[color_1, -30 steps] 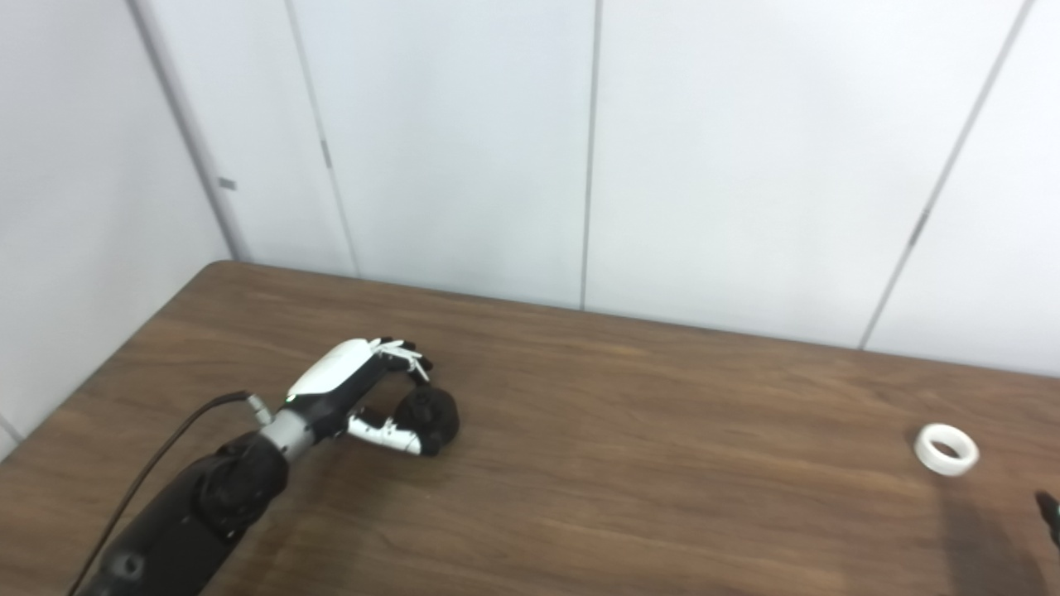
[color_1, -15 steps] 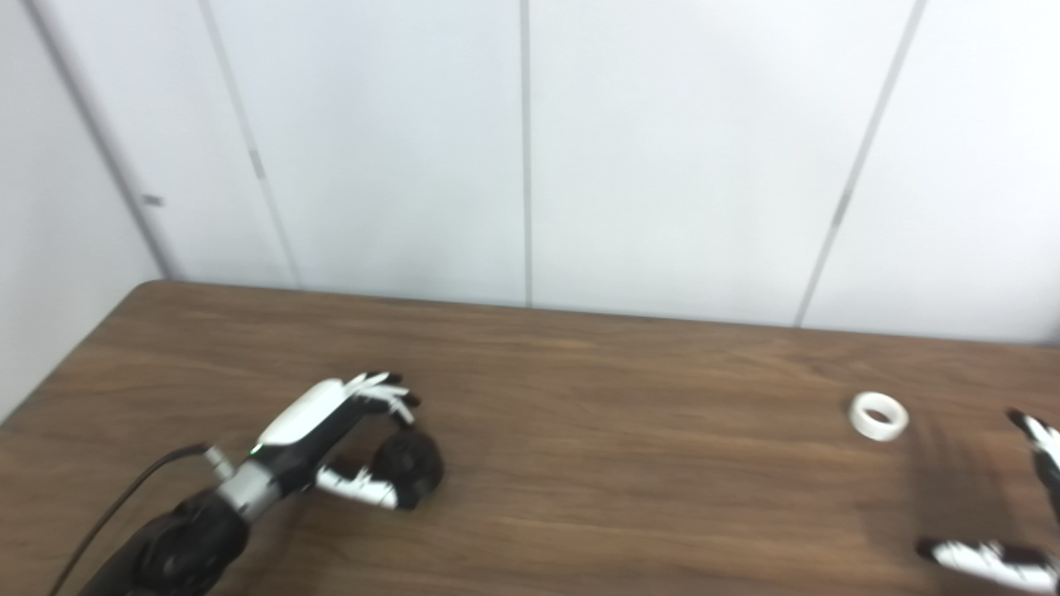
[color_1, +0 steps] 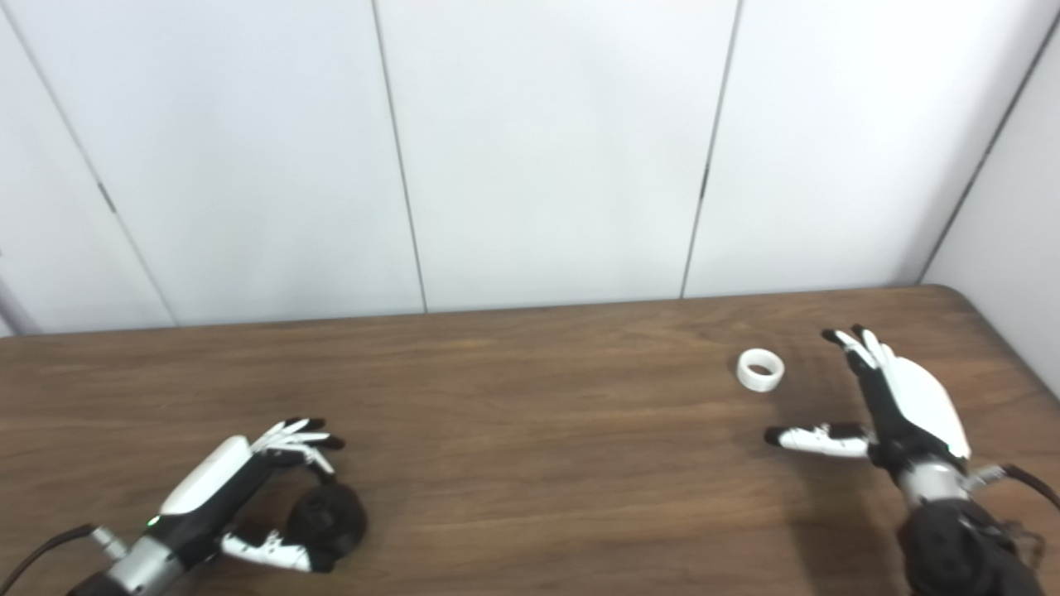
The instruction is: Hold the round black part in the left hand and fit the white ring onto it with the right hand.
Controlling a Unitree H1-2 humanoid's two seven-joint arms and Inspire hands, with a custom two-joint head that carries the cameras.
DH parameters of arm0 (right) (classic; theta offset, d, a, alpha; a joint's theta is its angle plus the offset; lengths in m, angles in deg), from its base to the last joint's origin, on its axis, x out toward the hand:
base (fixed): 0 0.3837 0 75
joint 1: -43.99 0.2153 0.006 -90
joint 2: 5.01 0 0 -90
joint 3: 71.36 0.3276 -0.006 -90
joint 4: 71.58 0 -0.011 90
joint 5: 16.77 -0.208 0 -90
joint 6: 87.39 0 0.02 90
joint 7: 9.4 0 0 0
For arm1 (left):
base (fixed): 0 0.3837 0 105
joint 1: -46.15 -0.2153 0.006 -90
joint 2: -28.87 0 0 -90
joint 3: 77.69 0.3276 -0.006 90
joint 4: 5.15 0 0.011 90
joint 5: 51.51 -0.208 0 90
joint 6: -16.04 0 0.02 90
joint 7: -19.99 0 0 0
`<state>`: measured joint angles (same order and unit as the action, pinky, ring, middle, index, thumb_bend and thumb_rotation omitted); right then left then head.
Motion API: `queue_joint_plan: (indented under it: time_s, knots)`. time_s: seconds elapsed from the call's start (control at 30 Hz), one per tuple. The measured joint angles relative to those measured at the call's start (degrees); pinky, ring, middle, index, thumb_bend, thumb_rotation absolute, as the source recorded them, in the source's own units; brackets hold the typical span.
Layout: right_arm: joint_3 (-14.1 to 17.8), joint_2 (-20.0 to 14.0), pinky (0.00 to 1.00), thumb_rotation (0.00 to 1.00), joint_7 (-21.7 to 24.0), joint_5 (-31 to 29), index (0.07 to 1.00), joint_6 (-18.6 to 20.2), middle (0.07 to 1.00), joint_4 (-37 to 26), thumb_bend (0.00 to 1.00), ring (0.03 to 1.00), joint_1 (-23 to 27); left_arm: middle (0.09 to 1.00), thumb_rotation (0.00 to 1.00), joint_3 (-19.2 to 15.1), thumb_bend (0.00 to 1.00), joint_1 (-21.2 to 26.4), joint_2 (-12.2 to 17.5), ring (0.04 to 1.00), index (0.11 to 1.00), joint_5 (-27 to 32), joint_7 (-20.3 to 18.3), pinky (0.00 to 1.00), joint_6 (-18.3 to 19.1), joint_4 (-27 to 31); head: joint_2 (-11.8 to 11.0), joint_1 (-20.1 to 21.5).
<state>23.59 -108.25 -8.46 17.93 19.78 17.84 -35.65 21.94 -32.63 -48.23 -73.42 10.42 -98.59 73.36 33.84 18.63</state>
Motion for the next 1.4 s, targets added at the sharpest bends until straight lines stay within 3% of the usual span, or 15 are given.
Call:
queue_joint_plan:
  time_s: [0.5,0.7,1.07,1.4]
  knots:
    - [-5.13,0.04,1.0,0.36,-0.85,2.09,0.874,3.08,1.0,10.43,0.94,1.0,6.61,0.833,0.06,2.67,0.52,0.15,2.32,0.96,0.474,2.49,0.62,1.0,-0.8,-1.58,-0.88,2.64]
    - [-7.52,0.0,1.0,0.41,-1.14,2.75,0.882,3.36,1.0,14.31,0.93,1.0,10.1,0.83,0.06,3.07,0.52,0.15,3.12,0.959,0.474,3.13,0.65,1.0,-0.82,-1.58,-1.14,3.16]
    - [-8.68,0.01,1.0,0.45,1.06,-0.66,0.879,4.67,1.0,19.23,0.95,1.0,13.47,0.834,0.06,3.12,0.52,-0.29,3.95,0.964,0.475,4.34,0.69,1.0,-0.83,-1.54,-1.67,4.04]
    - [-9.49,0.0,1.0,0.39,0.91,-2.12,0.852,4.61,1.0,21.47,0.92,1.0,15.69,0.837,0.06,3.37,0.52,-0.76,4.82,0.964,0.475,5.04,0.86,1.0,-0.92,-1.51,-1.76,4.57]
